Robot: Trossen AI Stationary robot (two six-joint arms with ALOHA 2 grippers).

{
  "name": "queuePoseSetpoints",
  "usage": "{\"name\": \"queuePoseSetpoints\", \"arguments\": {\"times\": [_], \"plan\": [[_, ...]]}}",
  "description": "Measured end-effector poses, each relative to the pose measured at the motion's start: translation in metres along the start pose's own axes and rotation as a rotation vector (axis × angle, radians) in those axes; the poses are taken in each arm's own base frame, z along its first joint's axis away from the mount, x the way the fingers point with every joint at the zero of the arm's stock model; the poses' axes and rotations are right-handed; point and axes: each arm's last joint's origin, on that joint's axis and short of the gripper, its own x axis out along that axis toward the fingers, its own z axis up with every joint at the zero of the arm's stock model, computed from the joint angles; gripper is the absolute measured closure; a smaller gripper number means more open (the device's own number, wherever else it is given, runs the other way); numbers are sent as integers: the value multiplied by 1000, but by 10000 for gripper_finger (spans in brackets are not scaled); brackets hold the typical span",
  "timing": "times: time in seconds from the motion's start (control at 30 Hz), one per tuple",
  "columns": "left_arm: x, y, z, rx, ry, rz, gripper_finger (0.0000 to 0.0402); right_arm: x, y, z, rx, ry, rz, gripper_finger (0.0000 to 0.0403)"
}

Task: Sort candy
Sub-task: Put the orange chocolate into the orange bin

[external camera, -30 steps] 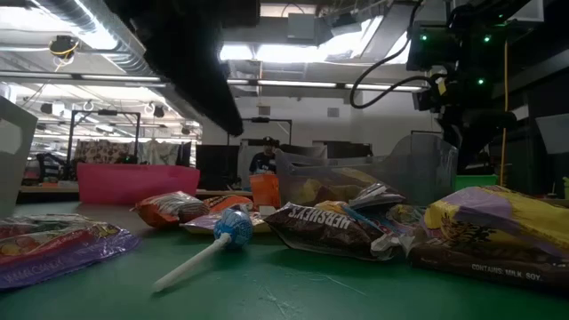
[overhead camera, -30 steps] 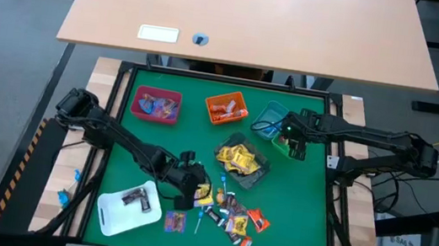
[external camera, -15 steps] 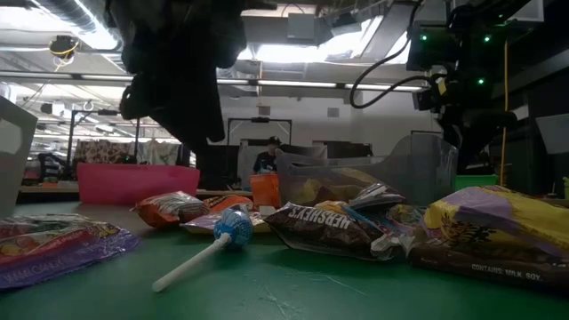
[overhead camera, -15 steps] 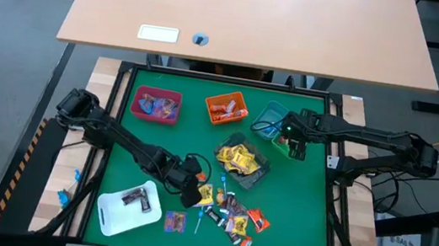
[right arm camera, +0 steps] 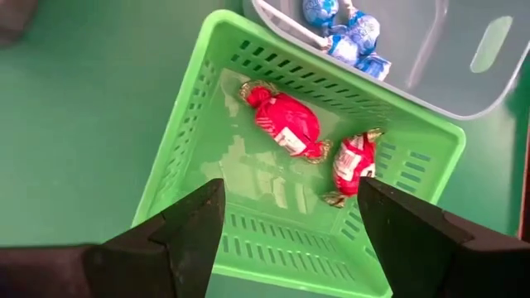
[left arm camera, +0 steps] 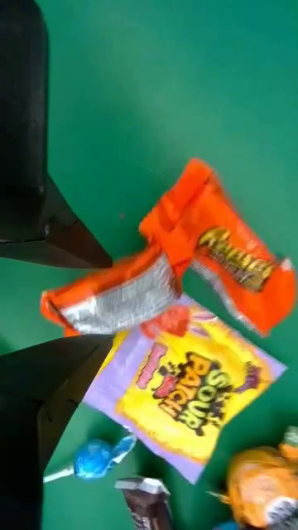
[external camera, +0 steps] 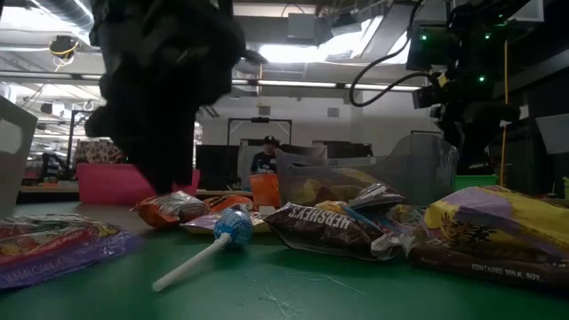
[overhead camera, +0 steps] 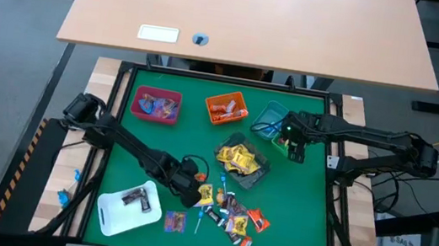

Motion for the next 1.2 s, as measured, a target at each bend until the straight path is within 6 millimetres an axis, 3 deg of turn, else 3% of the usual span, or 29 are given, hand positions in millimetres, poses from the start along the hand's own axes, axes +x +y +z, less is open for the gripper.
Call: {"name": "queuePoseSetpoints", "arguments": {"times": [0.2,0.53,0.97,1.2], "plan": [[18,-2,-3,3,33,8,274,0,0,0,3,-4,-1,127],[21,-3,-3,21,29,7,283,0,0,2,6,-19,-3,127],[19,-3,-2,21,23,-4,365,0,0,2,6,-19,-4,127],[9,-4,0,18,15,-34,387,0,0,2,6,-18,-4,127]]}}
